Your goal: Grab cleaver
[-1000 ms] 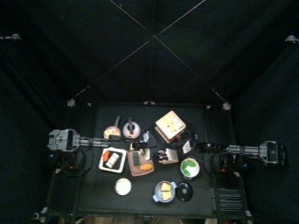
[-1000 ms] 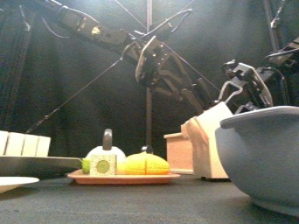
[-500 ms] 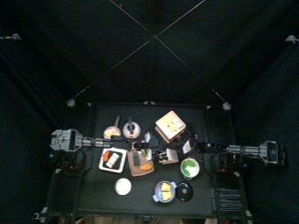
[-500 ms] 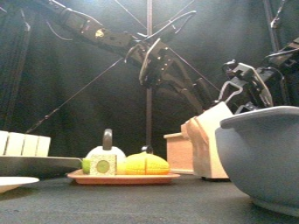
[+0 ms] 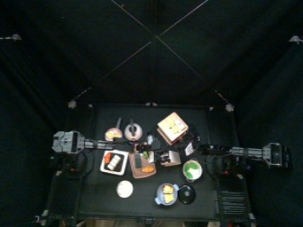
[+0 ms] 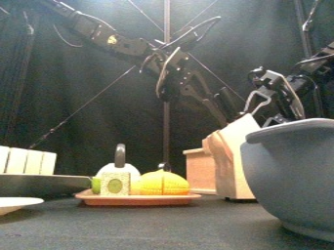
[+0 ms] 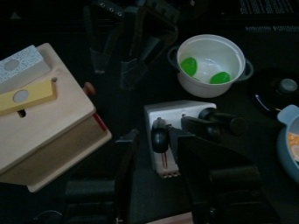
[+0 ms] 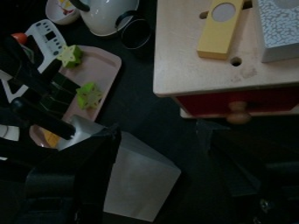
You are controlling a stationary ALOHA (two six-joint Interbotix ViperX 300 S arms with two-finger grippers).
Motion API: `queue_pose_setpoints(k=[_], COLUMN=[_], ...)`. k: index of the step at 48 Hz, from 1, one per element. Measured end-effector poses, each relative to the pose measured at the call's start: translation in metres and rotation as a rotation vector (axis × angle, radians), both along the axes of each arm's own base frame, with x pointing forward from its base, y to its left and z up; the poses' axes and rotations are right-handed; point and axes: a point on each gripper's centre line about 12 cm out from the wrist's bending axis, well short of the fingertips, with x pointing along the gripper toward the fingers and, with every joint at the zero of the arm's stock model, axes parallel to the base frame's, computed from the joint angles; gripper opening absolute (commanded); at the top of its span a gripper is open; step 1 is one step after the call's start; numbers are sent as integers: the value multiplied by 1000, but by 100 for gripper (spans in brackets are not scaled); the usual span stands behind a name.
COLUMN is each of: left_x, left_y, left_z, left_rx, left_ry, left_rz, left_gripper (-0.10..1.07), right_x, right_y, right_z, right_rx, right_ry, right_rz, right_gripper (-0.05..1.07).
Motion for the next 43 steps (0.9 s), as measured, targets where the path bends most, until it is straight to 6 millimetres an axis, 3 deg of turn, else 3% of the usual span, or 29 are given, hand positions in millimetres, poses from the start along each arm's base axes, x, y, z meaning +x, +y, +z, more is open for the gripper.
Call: queue_pose_setpoints(k=[12,43], left_x=[1,2], left_y=[-1,-2], left_z=[2,2], left_rx=[2,2], left_ry=[-4,-6], left_rz=[-4,-5], left_gripper=[49,49], right_x=[0,0], right_y=[0,0], right_z=[0,-1], right_rx=[0,2], right_ry=[0,3], right_rz=[-2,-1], right_gripper=[99,99])
